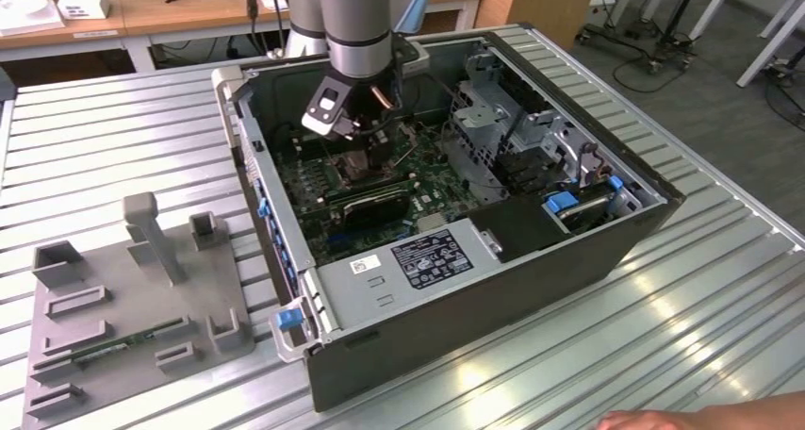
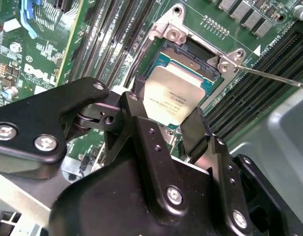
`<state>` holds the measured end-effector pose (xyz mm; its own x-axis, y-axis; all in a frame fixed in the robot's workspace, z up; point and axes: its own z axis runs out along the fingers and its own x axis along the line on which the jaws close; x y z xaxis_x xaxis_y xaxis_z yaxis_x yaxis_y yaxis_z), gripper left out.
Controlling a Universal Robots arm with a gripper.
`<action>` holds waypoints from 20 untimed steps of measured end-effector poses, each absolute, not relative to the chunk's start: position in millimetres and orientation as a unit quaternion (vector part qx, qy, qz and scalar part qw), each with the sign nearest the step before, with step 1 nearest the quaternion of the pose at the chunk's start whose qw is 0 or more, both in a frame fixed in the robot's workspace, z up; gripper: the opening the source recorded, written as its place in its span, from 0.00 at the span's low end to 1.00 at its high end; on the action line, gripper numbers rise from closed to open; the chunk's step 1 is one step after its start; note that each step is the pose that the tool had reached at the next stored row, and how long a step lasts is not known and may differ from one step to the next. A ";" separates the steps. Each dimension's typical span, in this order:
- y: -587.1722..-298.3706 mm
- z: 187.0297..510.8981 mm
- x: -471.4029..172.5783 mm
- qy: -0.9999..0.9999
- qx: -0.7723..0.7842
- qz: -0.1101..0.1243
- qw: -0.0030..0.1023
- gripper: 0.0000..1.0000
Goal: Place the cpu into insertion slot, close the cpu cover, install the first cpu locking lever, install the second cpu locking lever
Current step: 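Place the cpu into insertion slot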
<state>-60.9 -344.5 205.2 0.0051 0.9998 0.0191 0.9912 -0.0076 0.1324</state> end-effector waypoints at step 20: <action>-340.8 197.1 -64.2 0.699 0.712 0.053 0.041 0.54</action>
